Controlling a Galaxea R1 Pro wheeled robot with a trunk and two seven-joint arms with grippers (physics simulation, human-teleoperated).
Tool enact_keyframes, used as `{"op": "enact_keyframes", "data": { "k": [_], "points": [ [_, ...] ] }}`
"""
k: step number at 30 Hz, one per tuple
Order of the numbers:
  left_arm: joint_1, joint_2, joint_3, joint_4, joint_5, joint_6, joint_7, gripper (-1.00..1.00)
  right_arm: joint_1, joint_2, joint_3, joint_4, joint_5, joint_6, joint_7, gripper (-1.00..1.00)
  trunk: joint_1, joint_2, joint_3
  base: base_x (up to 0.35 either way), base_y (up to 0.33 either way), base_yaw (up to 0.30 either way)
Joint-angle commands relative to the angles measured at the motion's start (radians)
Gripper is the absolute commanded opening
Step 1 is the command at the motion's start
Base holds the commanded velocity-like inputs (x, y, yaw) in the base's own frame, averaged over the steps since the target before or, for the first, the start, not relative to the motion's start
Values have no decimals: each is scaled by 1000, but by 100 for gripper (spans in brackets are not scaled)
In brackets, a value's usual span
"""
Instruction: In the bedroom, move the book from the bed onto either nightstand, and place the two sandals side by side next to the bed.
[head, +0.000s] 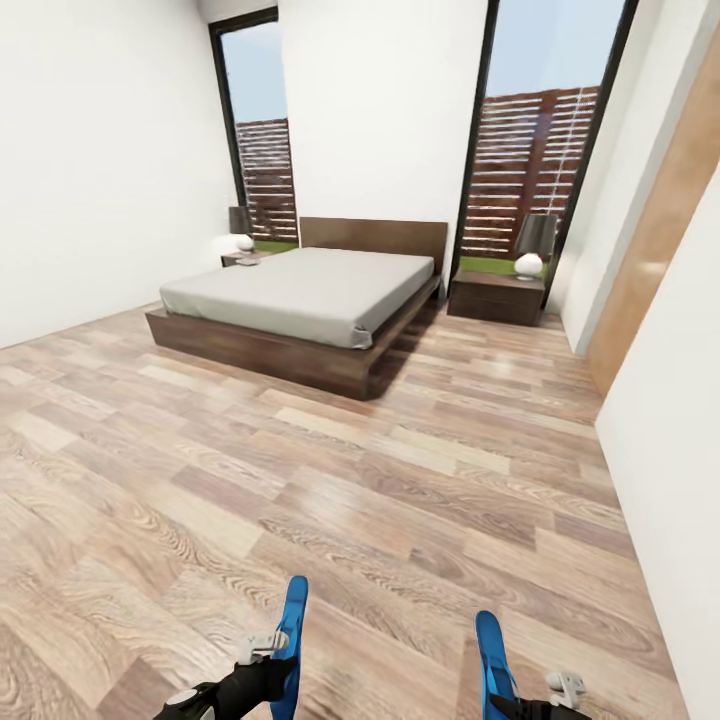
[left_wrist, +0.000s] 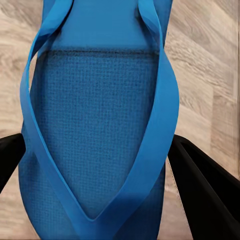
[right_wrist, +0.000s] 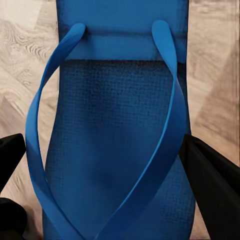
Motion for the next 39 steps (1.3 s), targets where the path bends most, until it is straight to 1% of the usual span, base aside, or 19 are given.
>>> {"op": "enact_keyframes", "data": {
  "k": [1,12,17,39],
  "points": [
    [0,0,5,1,3,0,-7,-100,-1,0,-5,1,3,-2,4,-100,0,0,-1,0,0,-282],
    [0,0,5,1,3,0,-7,-100,-1,0,-5,1,3,-2,2,-100,0,0,-1,0,0,-274],
    [0,0,5,1,4,1,-7,-100,-1,0,-5,1,3,-2,2,-100,0,0,-1,0,0,-85],
    [0,0,5,1,3,2,-7,-100,-1,0,-5,1,3,-2,2,-100,-10,5,84,0,0,-2]
  ]
}}
